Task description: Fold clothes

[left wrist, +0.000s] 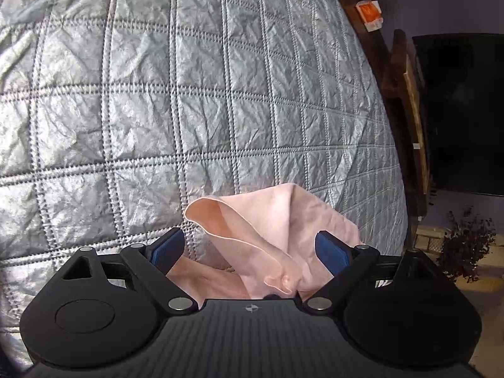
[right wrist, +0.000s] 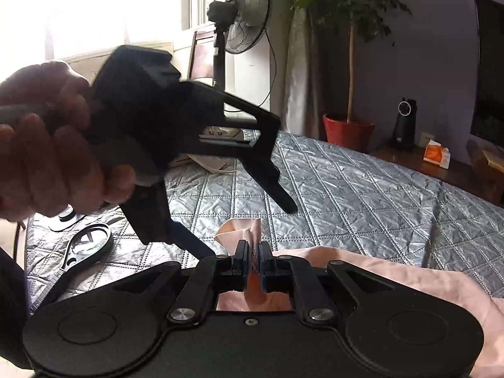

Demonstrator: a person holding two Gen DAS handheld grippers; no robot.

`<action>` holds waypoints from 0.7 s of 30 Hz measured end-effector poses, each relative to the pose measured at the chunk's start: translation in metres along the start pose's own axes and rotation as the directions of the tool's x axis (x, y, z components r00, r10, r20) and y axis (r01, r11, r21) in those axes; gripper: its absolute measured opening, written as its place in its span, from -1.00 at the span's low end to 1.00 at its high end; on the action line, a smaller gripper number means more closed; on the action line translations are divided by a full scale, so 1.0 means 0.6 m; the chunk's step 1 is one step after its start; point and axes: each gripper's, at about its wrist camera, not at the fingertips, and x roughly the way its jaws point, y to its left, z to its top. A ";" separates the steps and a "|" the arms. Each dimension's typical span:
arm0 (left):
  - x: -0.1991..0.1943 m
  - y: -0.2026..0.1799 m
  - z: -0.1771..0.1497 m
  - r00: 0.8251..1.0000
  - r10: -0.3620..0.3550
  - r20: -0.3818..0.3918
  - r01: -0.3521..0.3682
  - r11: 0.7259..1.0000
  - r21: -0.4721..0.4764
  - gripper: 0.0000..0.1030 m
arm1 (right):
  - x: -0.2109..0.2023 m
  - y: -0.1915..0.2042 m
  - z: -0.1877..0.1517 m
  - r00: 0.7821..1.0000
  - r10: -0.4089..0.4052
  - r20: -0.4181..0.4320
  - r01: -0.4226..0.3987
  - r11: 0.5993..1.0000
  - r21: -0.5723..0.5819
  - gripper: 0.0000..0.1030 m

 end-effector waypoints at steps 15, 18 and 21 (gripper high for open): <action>0.009 -0.011 -0.002 0.998 -0.034 0.052 0.035 0.999 -0.015 -0.17 | -0.008 -0.013 0.000 1.000 0.012 0.011 -0.013 0.999 0.050 -0.85; 0.006 -0.007 0.000 0.997 -0.037 0.073 0.040 0.999 -0.029 -0.34 | -0.009 -0.014 -0.001 1.000 0.011 0.011 -0.011 0.998 0.054 -0.83; 0.005 -0.006 0.000 0.996 -0.038 0.079 0.040 0.999 -0.029 -0.42 | -0.009 -0.015 -0.002 1.000 0.008 0.011 -0.009 0.998 0.058 -0.83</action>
